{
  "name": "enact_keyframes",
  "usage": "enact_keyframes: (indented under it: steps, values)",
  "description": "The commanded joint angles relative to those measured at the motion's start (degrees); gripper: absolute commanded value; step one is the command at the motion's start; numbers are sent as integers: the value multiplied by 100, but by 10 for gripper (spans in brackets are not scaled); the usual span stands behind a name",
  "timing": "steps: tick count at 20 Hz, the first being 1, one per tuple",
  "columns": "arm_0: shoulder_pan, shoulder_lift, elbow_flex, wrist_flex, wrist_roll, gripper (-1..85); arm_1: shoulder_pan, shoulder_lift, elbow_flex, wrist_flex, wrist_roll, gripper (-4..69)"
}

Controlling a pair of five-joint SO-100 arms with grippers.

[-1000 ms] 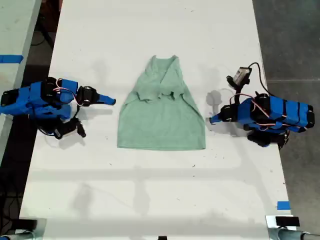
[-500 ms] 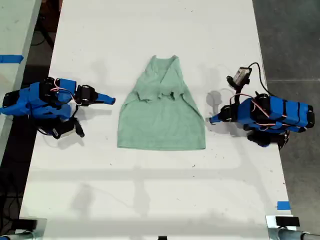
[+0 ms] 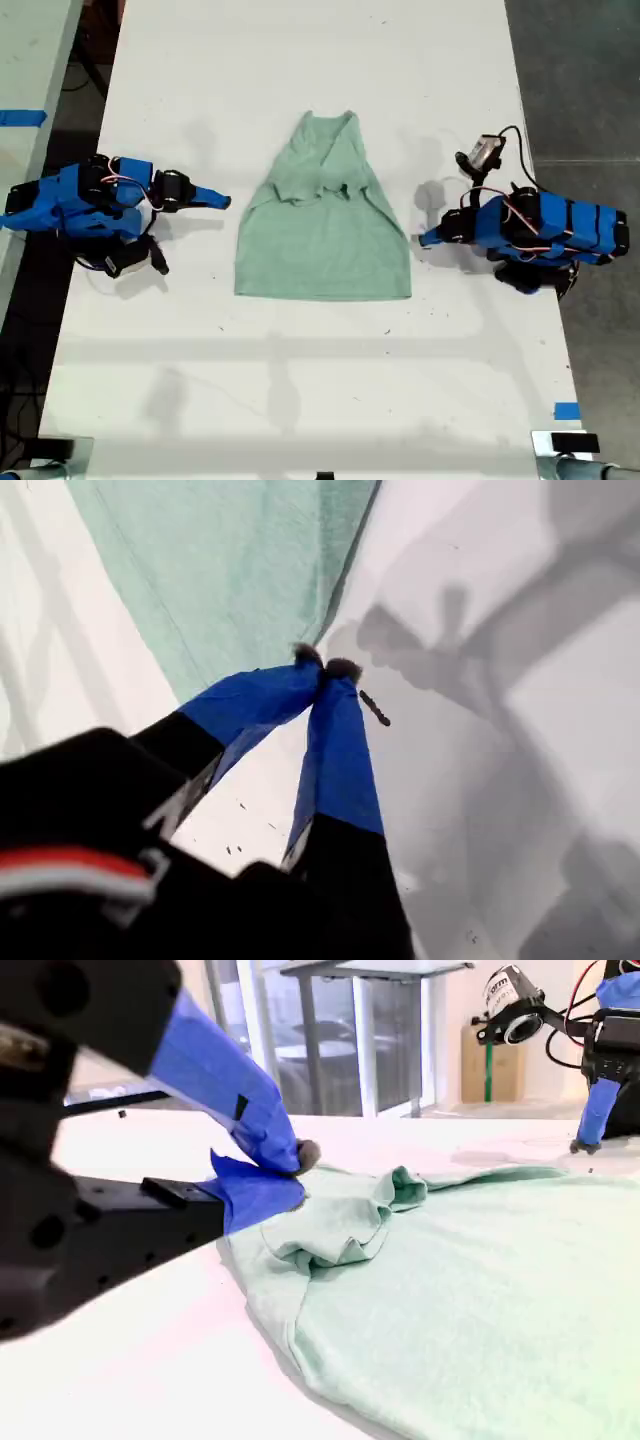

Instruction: Fold t shirt

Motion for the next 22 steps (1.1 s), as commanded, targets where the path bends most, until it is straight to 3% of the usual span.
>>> enact_keyframes:
  steps: [1, 22]
  values:
    - [-62, 35, 26, 18, -114, 0, 62, 79, 193, 9, 88, 12]
    - [-62, 35, 26, 35, -132, 0, 79, 79, 202, 26, 158, 12]
